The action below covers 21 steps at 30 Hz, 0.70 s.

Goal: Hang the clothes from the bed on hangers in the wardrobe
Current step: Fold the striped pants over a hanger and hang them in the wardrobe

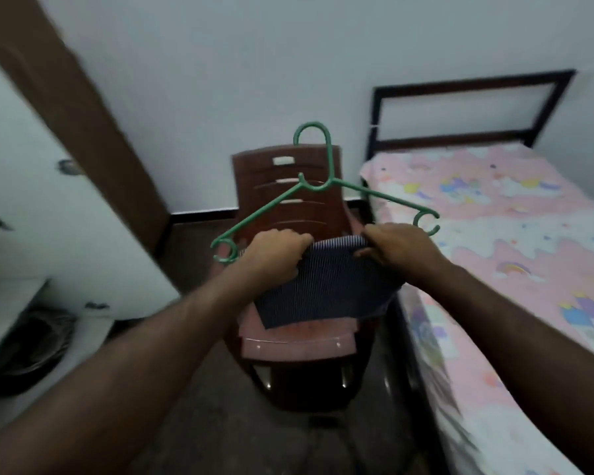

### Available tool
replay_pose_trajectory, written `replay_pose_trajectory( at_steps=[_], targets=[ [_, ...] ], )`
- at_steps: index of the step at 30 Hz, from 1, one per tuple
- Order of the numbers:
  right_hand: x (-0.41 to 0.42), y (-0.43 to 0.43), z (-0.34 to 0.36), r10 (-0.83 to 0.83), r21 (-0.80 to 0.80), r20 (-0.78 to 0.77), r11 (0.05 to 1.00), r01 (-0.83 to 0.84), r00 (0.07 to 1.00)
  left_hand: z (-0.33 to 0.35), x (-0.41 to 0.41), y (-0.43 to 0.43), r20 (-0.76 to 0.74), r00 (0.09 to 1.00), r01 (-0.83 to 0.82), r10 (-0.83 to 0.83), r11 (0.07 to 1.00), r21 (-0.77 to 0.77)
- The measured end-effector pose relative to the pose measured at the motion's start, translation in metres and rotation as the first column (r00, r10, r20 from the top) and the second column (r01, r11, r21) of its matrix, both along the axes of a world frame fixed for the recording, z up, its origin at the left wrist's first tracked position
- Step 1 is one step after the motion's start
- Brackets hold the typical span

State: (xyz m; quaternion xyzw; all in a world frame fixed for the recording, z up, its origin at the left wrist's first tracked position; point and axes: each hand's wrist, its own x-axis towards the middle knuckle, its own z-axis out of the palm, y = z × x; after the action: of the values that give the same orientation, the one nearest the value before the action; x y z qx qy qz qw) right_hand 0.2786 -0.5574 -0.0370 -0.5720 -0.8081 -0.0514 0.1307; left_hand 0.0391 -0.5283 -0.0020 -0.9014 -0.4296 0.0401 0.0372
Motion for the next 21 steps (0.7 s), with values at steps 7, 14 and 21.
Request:
replay_pose_trajectory(
  at_steps=[7,14,21],
  targets=[
    [-0.158,0.012,0.049,0.207,0.414,-0.803,0.868,0.273,0.559,0.064,-0.174,-0.001,0.059,0.947,-0.322,0.317,0.937,0.138],
    [-0.267,0.105,0.071,-0.22,-0.211,-0.975,0.849,-0.484,0.039,0.104,-0.279,0.009,0.145,0.854,-0.52,0.5,0.834,0.187],
    [-0.374,0.164,0.106,-0.314,-0.076,-0.936,0.615,-0.785,-0.156,0.142,-0.344,0.02,0.145,0.745,-0.666,0.651,0.715,0.212]
  ],
)
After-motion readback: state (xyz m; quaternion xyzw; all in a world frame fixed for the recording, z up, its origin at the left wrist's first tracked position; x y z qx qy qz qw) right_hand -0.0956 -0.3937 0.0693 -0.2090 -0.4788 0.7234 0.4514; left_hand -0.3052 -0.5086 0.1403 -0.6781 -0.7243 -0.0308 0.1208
